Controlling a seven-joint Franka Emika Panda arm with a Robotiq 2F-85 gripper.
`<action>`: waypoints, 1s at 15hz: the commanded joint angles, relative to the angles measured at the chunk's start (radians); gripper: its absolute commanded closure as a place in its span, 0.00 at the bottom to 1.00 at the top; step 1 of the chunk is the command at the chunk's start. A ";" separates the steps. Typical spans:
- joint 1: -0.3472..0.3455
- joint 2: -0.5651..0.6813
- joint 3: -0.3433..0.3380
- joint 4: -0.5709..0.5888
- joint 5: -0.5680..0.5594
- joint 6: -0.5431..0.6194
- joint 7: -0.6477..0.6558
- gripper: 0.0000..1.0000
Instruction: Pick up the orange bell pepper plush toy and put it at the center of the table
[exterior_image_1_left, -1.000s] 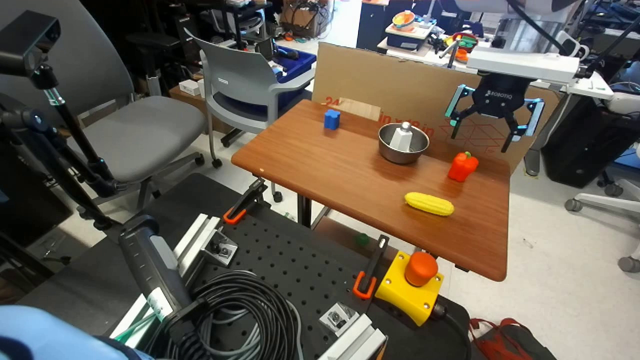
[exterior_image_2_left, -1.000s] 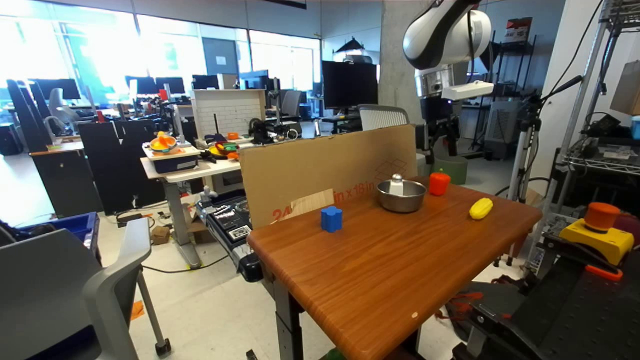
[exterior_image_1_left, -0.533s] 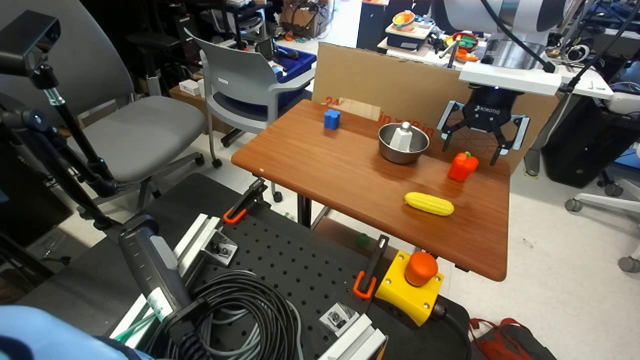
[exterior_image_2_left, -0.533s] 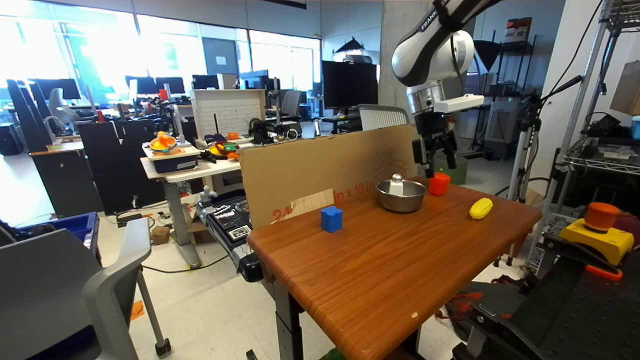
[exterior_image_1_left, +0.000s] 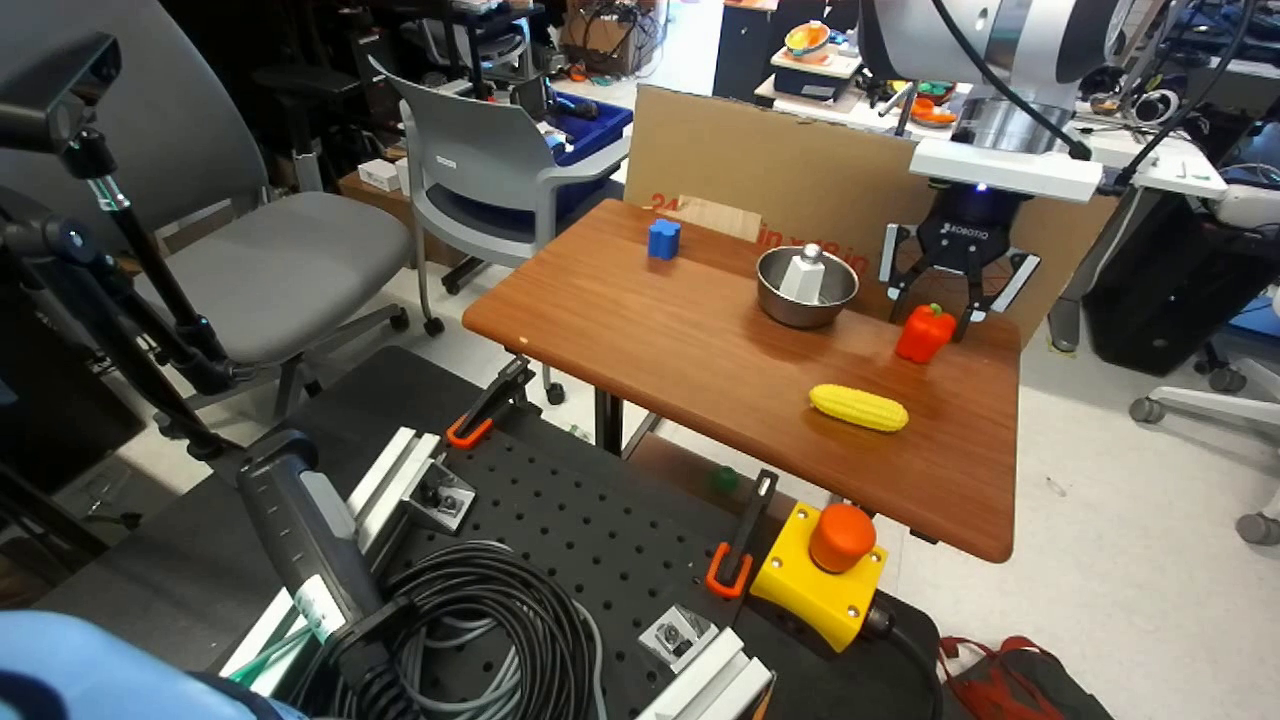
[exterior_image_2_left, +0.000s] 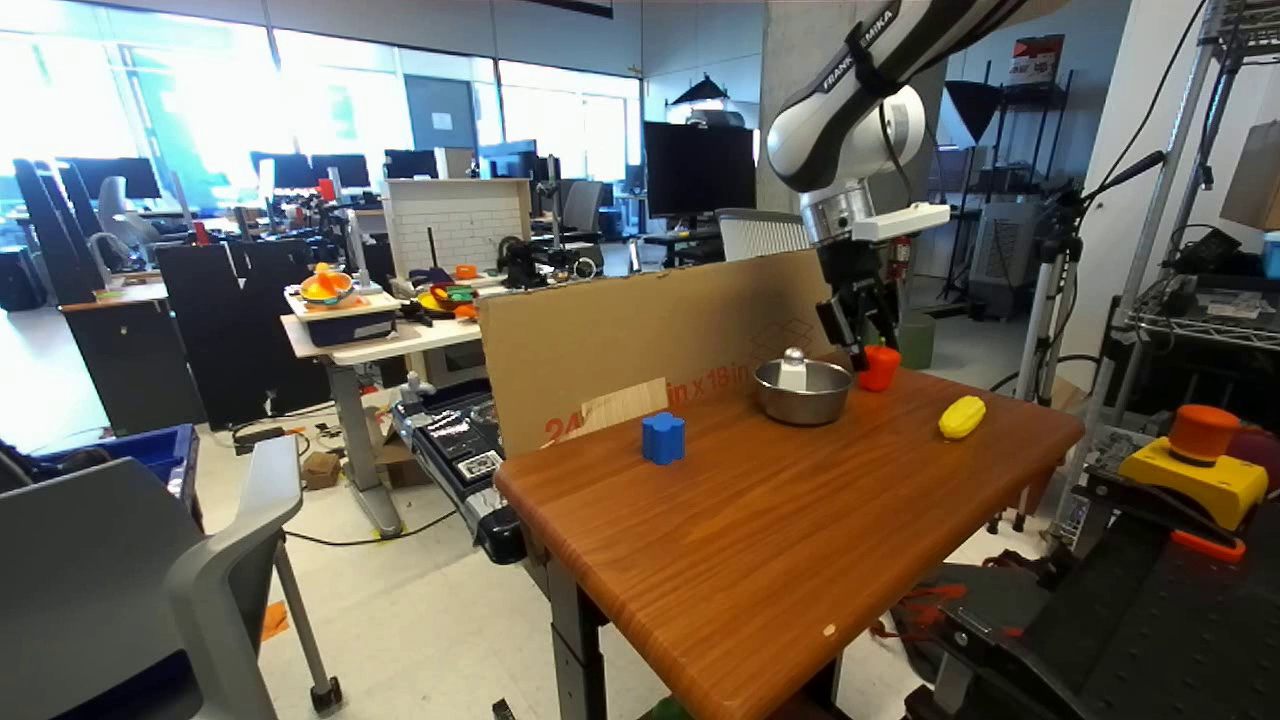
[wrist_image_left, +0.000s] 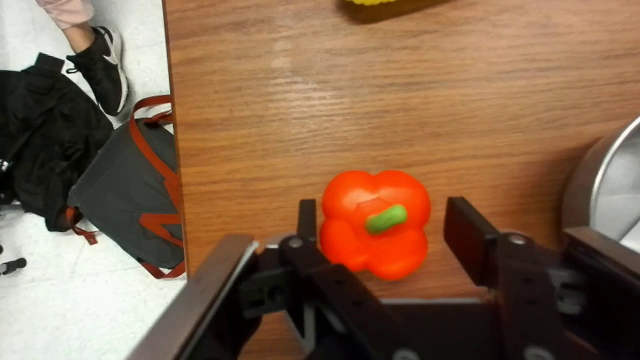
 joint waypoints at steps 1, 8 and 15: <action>-0.008 0.055 0.008 0.109 -0.001 -0.098 0.013 0.65; 0.025 -0.185 0.029 -0.082 0.002 -0.027 -0.041 0.75; 0.138 -0.466 0.121 -0.394 -0.047 0.031 -0.099 0.75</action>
